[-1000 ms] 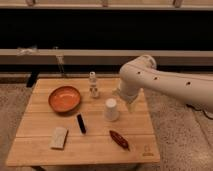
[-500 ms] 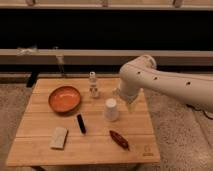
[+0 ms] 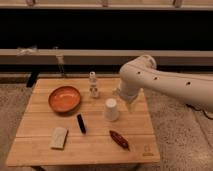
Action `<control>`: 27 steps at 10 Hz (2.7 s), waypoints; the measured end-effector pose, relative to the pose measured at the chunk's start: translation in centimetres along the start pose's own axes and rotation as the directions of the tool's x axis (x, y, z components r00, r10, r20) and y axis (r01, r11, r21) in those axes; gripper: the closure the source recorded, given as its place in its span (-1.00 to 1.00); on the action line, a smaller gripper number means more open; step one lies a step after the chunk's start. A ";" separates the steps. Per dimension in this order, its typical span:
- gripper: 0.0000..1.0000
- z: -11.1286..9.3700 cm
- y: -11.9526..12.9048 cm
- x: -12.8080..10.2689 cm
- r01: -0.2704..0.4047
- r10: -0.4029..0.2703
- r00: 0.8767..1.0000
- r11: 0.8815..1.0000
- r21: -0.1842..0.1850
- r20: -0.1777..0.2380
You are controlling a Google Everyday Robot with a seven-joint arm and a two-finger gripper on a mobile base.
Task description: Place the ceramic cup over the eraser
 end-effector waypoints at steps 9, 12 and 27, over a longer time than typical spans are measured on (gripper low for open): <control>-0.60 0.0 0.0 0.0 0.000 0.000 1.000 1.000 0.000 0.000; -0.60 0.5 -0.3 0.1 0.027 -0.027 1.000 1.000 -0.003 0.003; -0.60 11.1 -5.1 0.9 0.185 -0.180 0.983 0.968 -0.170 0.047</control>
